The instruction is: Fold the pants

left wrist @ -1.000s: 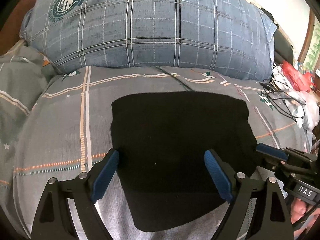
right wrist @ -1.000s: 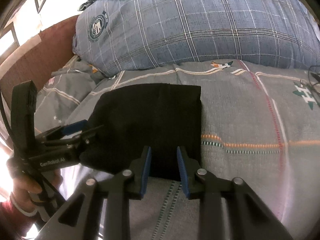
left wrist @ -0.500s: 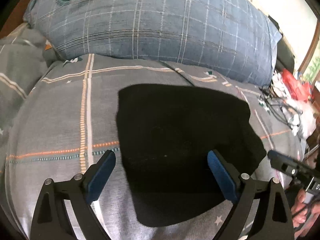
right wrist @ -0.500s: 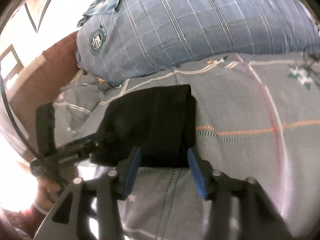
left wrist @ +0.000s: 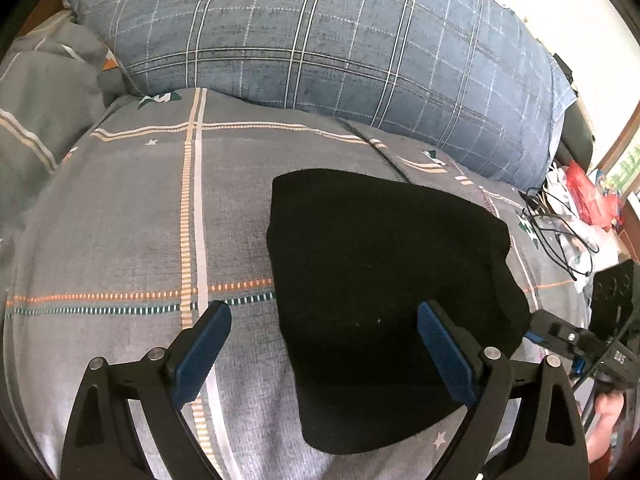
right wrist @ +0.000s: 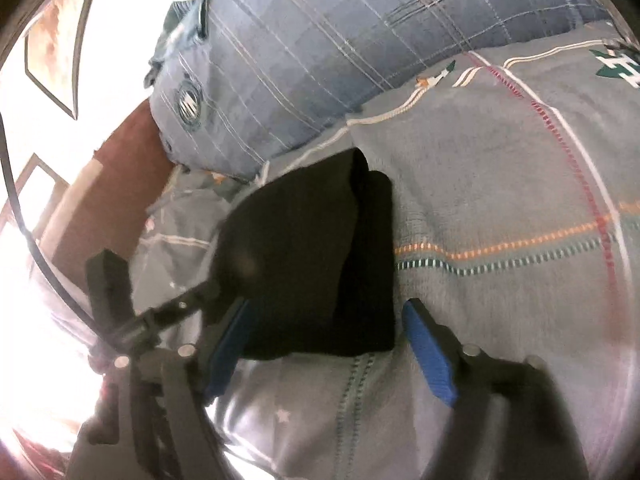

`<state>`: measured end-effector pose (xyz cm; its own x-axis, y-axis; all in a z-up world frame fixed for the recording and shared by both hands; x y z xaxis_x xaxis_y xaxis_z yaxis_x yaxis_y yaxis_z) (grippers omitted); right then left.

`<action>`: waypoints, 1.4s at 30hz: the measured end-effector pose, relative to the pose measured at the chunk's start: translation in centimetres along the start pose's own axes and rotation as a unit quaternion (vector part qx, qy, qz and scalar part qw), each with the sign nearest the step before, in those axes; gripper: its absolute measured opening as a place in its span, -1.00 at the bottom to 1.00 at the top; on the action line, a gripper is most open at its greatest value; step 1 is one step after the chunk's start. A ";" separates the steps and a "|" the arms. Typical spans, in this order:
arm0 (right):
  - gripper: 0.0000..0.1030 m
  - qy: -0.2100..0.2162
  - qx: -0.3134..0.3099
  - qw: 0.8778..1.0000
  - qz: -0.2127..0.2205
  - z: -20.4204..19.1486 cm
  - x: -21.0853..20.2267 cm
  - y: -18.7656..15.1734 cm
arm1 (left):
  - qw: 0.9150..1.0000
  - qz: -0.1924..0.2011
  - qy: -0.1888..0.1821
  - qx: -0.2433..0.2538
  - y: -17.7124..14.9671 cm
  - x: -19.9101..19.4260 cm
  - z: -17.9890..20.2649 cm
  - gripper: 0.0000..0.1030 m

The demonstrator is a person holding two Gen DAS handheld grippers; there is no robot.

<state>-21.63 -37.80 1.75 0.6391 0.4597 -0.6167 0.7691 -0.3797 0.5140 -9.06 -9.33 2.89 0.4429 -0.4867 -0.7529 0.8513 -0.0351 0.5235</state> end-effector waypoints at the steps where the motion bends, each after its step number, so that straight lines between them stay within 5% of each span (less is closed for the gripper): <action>1: 0.53 -0.003 -0.007 1.000 -0.006 -0.1 0.5 0.3 | 1.000 0.000 0.001 0.001 0.0 0.1 0.1 0.83; 27: 0.61 0.011 -0.032 0.999 -0.016 -0.1 3.7 2.3 | 0.999 -0.013 -0.024 -0.020 0.2 3.4 1.4 0.95; 30: 0.46 0.013 -0.026 1.000 -0.011 0.1 3.6 2.3 | 0.999 -0.013 -0.025 -0.016 0.0 3.6 1.9 0.96; 31: 0.18 0.003 -0.030 1.000 -0.011 0.2 3.6 2.2 | 0.999 -0.014 -0.028 -0.014 -0.1 3.7 2.1 0.92; 35: -0.18 -0.007 -0.037 0.999 -0.003 -0.2 3.2 2.0 | 0.999 -0.008 -0.037 -0.007 -0.3 3.6 2.5 0.59; 38: -0.29 -0.023 -0.067 0.997 0.005 -1.8 2.4 2.0 | 0.999 0.000 -0.038 -0.008 -0.2 2.8 2.3 0.22; 42: -0.31 -0.025 -0.099 0.994 0.024 -4.5 0.8 2.1 | 0.999 0.007 -0.049 -0.001 0.1 0.8 2.0 0.06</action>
<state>-19.52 -34.64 5.03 0.6787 0.4019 -0.6146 0.7249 -0.2328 0.6483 -9.15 -11.47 3.10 0.4256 -0.5710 -0.7020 0.8457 -0.0249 0.5330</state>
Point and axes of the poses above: each gripper's, at about its wrist camera, not at the fingertips, and x roughly the way its jaws point, z to its right, y to its top, the point moved 1 cm from there along x, roughly the way its jaws point, and after that the axes turned 7 degrees about -x, right-handed, at the moved point
